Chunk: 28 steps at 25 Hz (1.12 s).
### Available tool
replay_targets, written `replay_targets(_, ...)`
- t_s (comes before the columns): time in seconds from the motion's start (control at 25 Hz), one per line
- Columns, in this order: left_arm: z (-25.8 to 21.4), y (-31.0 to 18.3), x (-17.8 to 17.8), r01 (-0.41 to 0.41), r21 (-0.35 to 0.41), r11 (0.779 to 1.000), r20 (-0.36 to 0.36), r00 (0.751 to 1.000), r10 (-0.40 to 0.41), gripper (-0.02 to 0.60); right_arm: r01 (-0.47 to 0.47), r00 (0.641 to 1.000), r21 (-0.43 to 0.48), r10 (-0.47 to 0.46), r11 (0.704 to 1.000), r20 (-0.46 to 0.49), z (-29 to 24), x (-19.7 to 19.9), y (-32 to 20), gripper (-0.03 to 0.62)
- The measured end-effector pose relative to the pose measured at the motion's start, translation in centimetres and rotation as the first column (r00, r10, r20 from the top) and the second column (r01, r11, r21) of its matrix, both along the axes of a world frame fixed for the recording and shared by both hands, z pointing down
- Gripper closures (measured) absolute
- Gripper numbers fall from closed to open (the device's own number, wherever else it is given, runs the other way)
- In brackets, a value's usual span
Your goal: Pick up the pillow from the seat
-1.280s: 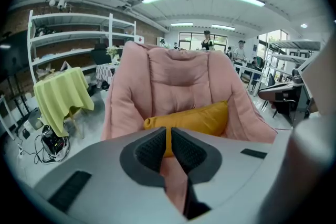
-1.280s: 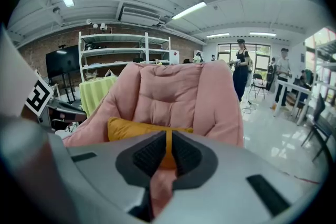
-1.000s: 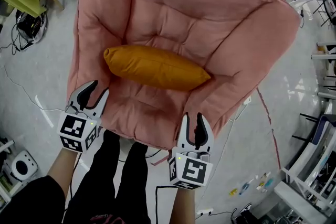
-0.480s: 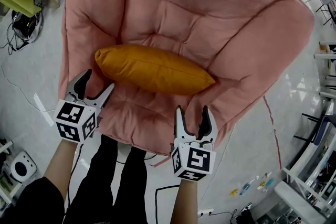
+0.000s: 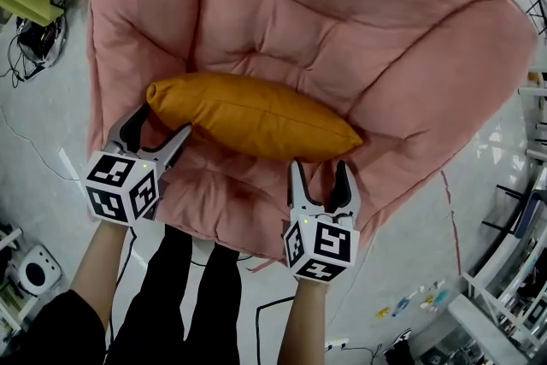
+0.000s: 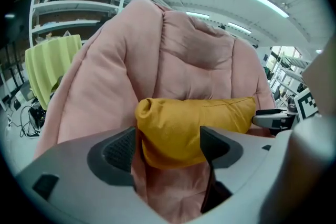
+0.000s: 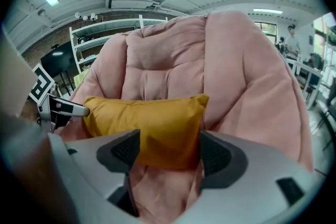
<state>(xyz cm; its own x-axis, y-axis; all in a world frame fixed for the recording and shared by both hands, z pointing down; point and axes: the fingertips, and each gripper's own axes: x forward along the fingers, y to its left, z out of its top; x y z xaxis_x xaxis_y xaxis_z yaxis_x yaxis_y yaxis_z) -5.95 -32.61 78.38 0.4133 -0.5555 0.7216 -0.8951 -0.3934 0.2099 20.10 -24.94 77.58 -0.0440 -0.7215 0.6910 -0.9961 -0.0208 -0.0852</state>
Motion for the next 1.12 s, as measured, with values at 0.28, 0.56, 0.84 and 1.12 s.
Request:
replay_targets(0.28, 1.6, -1.2, 0.4, 0.001, -0.037, 0.999, -0.001, 1.0, -0.001, 0.222, -0.002, 0.999, -0.034, 0.003, 0.999, 0.036, 2.1, 0.2, -1.2, 0.253)
replay_targets(0.56, 2.7, -2.1, 0.9, 0.029, -0.052, 0.998, -0.063, 0.997, -0.033, 0.225, -0.019, 0.996, -0.002, 0.019, 1.0, 0.083, 3.0, 0.2, -2.5, 0.258)
replay_targets(0.84, 3.0, -1.3, 2.3, -0.003, -0.043, 0.999, -0.075, 0.997, 0.0, 0.326, -0.009, 0.998, 0.002, 0.008, 1.0, 0.061, 3.4, 0.2, -2.3, 0.333)
replay_targets(1.12, 2.6, -0.7, 2.0, -0.021, 0.001, 1.0, -0.066, 0.998, 0.021, 0.39, -0.002, 1.0, 0.007, 0.002, 1.0, 0.031, 3.2, -0.7, -1.9, 0.365)
